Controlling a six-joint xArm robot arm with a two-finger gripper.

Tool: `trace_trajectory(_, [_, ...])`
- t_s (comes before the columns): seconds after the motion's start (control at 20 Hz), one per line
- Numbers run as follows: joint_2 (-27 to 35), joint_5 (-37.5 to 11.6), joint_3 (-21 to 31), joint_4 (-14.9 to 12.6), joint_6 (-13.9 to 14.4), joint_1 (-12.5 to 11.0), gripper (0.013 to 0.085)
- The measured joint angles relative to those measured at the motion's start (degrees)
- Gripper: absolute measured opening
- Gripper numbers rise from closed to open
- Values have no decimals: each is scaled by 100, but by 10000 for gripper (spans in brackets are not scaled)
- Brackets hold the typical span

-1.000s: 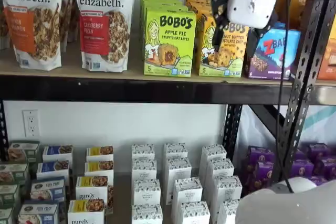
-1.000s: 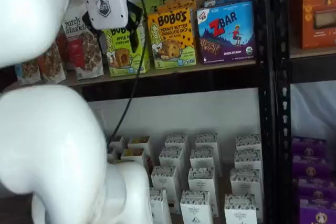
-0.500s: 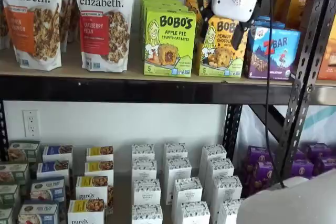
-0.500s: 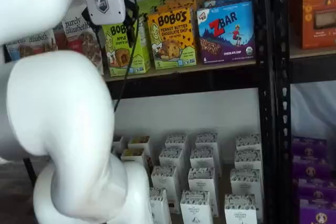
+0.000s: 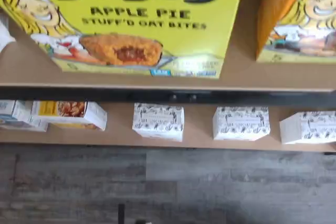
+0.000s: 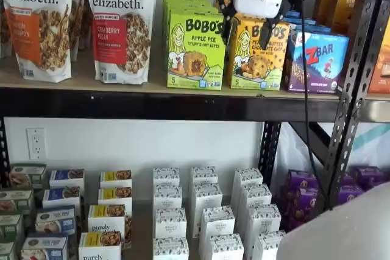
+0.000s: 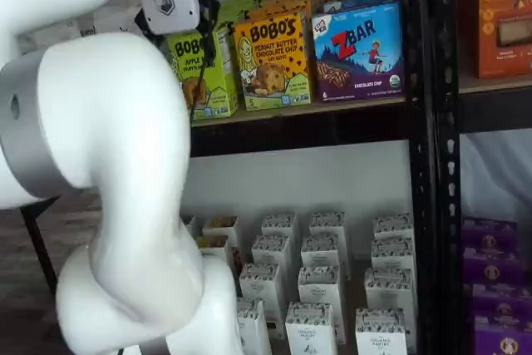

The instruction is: Pick the green box on the top shelf, the fourth from the left

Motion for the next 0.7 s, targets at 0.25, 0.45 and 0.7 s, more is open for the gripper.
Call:
trace_trajectory(0.25, [311, -75, -244, 63, 33, 28, 850])
trace_trajectory(0.45, [497, -193, -361, -12, 113, 117, 850])
trace_trajectory(0.7, [759, -241, -578, -1, 163, 163, 850])
